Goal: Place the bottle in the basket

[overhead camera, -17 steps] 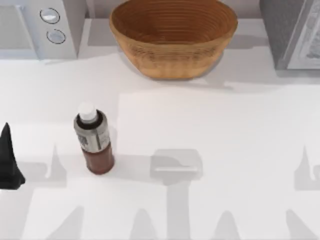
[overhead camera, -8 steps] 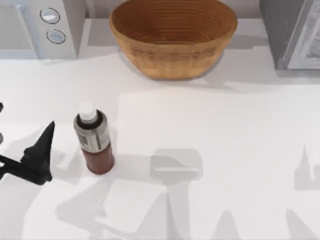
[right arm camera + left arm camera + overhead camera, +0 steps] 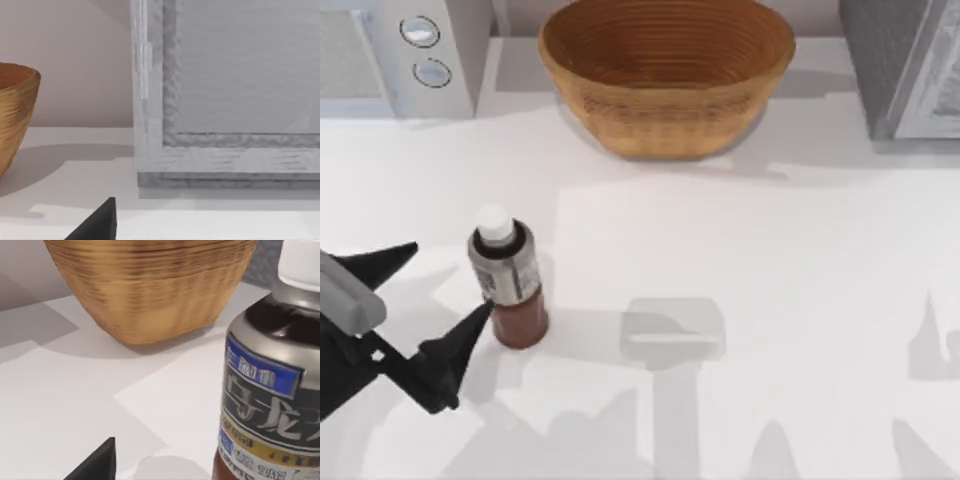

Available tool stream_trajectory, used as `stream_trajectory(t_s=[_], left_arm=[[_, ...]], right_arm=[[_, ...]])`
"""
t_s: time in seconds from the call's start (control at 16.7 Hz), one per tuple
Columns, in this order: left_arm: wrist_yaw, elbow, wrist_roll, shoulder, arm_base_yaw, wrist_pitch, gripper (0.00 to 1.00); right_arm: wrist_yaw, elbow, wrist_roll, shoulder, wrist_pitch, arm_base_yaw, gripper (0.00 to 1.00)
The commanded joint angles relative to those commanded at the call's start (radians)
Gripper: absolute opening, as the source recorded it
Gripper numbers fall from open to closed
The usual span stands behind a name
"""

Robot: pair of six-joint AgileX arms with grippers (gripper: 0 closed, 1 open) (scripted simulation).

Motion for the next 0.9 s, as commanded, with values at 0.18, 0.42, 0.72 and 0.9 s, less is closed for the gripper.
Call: stream_trajectory(t_s=[0.18,0.42,0.72,0.9], left_arm=[[0.074,0.008,0.009,0.16,0.0,0.152,1.0],[0.109,0.014,0.013,0.228,-0.001,0.22,1.0],[0.105,0.013,0.011,0.226,-0.003,0.216,1.0],[0.046,0.072,-0.002,0.252,-0.065,0.198,1.0]], right_arm=[[0.0,0.0,0.0,0.0,0.0,0.0,1.0],[0.0,0.0,0.0,0.0,0.0,0.0,1.0],[0.0,0.0,0.0,0.0,0.0,0.0,1.0],[0.0,0.0,0.0,0.0,0.0,0.0,1.0]])
